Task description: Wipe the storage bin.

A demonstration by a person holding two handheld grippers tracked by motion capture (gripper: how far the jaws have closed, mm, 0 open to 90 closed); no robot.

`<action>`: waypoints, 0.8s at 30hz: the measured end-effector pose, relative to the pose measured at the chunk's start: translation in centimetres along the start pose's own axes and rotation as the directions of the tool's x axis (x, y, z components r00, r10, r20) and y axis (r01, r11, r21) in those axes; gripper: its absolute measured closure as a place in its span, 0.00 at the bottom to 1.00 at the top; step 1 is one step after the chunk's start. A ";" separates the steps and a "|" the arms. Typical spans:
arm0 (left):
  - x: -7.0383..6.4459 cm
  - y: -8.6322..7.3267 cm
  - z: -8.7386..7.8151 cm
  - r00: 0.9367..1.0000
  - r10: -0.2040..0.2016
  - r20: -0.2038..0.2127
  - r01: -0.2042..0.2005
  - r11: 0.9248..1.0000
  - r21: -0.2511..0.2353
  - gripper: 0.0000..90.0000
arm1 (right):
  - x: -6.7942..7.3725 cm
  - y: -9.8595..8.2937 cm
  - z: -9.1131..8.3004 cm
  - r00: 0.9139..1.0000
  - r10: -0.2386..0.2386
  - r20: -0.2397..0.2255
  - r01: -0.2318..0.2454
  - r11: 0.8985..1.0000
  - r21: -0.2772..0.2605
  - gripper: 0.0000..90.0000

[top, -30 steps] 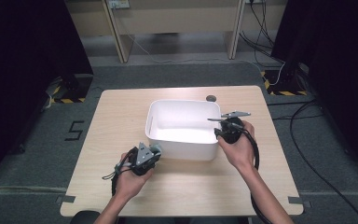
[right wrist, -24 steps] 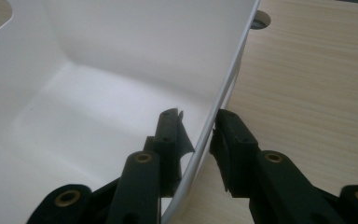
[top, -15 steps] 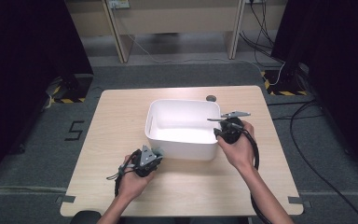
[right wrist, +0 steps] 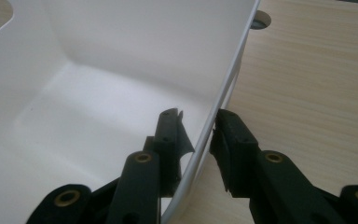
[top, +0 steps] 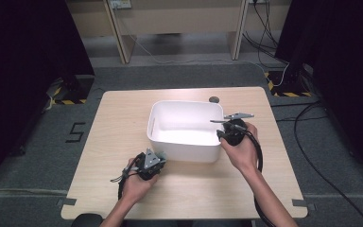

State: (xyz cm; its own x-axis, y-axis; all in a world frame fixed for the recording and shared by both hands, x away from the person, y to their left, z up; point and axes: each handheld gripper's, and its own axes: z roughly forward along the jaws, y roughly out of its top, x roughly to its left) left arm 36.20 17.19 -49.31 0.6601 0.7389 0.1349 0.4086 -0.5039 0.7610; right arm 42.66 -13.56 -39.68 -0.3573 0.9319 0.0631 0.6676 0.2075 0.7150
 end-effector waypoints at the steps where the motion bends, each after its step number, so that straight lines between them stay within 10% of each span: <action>1: 0.0 0.0 0.0 1.000 0.000 0.001 0.000 1.000 0.001 0.91 | 0.0 0.0 0.0 1.000 0.000 0.000 0.000 1.000 0.000 0.80; 24: -1.0 1.2 0.0 1.000 0.004 0.012 -0.004 1.000 -0.026 0.91 | -0.1 0.0 0.0 1.000 0.000 0.000 0.000 1.000 0.001 0.79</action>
State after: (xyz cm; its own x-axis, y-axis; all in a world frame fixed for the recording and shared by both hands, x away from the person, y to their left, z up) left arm 36.06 15.88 -48.54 0.6690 0.7317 0.1305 0.3895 -0.4946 0.7770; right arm 42.70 -13.63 -39.68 -0.3571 0.9319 0.0636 0.6687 0.2075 0.7140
